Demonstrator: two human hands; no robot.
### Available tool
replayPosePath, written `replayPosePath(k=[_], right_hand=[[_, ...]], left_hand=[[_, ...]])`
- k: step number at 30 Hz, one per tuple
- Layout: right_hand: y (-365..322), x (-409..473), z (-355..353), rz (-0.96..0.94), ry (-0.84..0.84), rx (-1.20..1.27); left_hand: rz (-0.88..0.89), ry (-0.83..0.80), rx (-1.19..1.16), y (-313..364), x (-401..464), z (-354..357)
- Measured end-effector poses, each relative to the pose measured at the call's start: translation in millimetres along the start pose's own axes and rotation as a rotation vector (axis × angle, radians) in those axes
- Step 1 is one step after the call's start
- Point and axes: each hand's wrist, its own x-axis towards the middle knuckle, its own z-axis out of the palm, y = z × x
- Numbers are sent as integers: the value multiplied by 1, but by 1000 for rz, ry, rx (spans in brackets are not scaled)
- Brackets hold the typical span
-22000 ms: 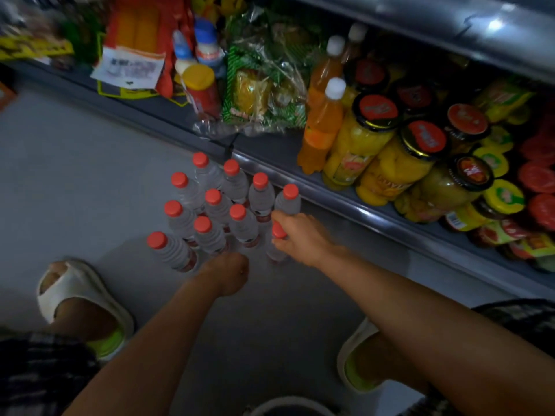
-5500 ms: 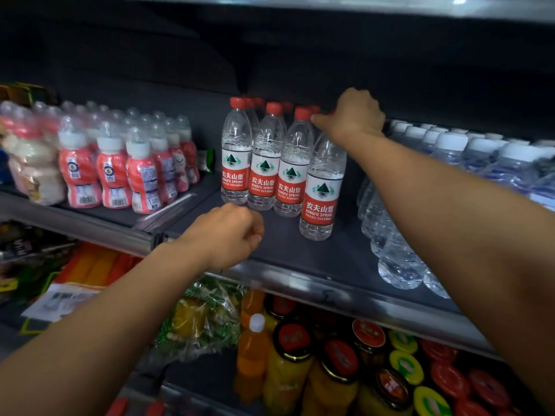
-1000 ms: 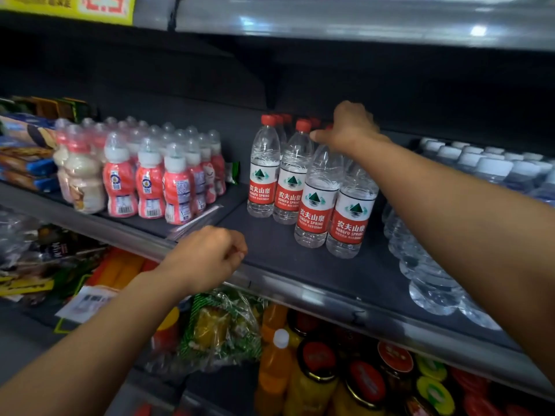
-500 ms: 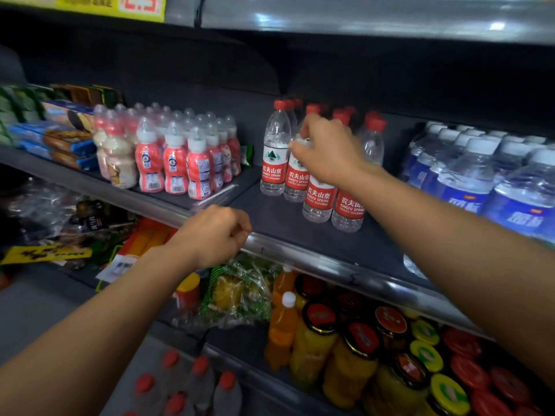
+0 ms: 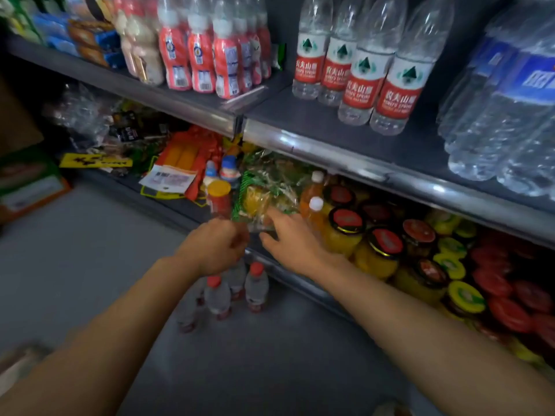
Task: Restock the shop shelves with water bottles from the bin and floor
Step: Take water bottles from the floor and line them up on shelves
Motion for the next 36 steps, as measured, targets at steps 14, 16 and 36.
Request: replayPosePath(k=[14,16,36], right_hand=[[64,1,149,178,-338,-29],[67,6,162,169,-335,-29],[70,12,179,14,-223,-22]], left_hand=[[-203,-447,-73,-45,-28,193],[-220,-486,-90,-51,-29,210],[-273,-786,-59,-63,-50,248]])
